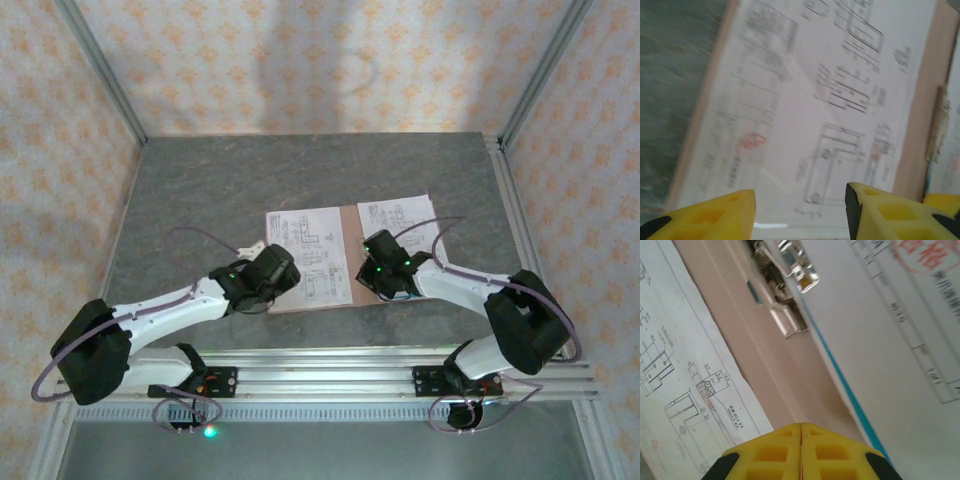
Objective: Put the files into the folder
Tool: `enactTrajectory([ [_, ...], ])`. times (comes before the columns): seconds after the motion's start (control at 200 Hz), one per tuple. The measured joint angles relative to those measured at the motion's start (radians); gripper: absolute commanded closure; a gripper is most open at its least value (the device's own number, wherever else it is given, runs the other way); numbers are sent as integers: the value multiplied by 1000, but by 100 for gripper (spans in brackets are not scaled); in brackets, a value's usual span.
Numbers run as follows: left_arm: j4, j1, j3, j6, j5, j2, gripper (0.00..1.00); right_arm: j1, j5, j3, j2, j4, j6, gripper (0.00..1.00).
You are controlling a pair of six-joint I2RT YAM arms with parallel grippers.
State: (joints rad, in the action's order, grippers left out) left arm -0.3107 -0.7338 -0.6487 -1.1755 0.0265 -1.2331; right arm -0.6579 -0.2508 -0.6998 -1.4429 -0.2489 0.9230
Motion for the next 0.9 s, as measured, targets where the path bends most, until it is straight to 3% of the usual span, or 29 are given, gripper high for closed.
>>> enactTrajectory([
  [0.375,-8,183,81,179,-149,-26,47,-5,6,-3,-77,32,4,97],
  [0.616,0,193,63,279,-180,-114,46,-5,11,6,-81,58,8,100],
  [0.901,-14,193,47,305,-193,-132,47,-5,11,6,-94,86,8,100],
])
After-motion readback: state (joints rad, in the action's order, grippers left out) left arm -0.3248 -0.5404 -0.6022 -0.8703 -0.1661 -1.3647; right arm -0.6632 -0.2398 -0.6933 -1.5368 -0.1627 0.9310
